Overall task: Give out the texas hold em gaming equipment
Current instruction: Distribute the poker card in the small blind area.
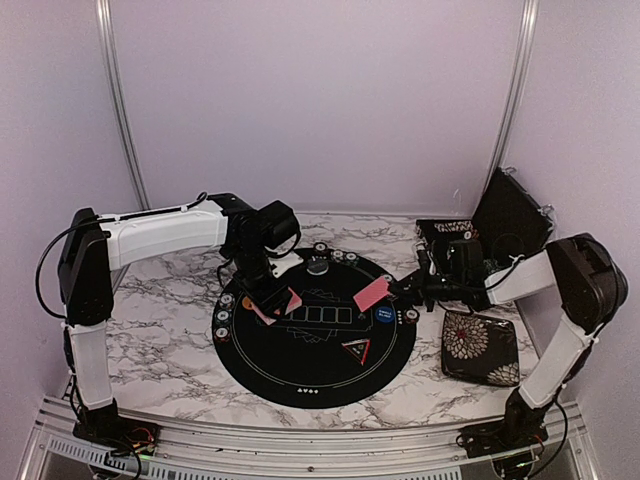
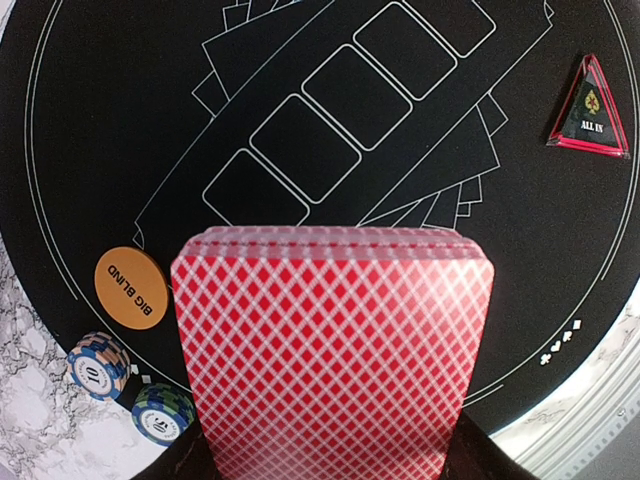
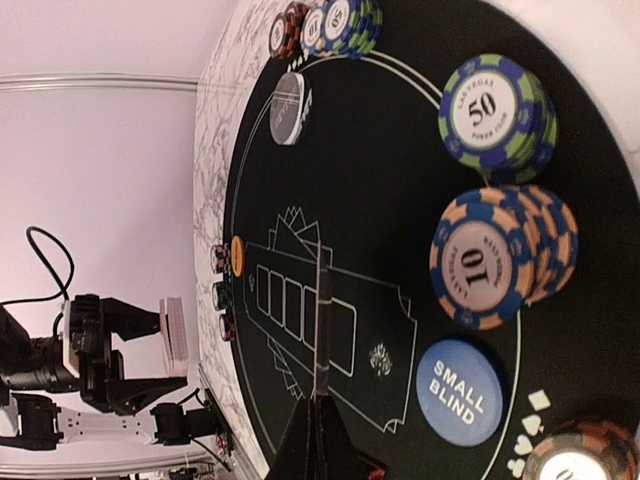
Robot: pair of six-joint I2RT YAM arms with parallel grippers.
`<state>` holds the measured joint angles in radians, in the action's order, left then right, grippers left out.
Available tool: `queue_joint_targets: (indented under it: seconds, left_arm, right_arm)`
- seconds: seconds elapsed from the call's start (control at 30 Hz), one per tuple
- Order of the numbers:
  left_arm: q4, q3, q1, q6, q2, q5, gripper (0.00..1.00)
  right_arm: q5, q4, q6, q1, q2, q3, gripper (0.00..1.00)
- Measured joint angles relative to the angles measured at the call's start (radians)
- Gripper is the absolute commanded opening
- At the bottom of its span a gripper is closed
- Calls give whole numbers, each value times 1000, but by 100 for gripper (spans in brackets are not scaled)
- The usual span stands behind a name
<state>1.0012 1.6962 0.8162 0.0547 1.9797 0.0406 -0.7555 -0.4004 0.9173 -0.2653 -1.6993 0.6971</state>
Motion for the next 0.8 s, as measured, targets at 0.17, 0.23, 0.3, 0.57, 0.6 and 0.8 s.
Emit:
queue_joint_targets:
  seconds: [0.17, 0.23, 0.3, 0.57, 0.6, 0.8]
  left_arm:
    - [-3, -7, 0, 2, 0, 0, 45]
    - [-3, -10, 0, 2, 0, 0, 45]
    - [-4, -10, 0, 3, 0, 0, 45]
    - [-4, -11, 0, 3, 0, 1, 45]
    - [-4, -11, 0, 3, 0, 2, 45]
    - [-4, -11, 0, 3, 0, 3, 45]
  right_arm:
    - [10, -10, 18, 0, 85, -76, 0]
    - [17, -9, 22, 0, 123, -110, 0]
    - [23, -8, 25, 0, 164, -148, 0]
    - [51, 16, 44, 0, 313, -284, 0]
    - [56, 21, 47, 0, 328, -294, 0]
    - [80, 36, 67, 0, 419, -364, 0]
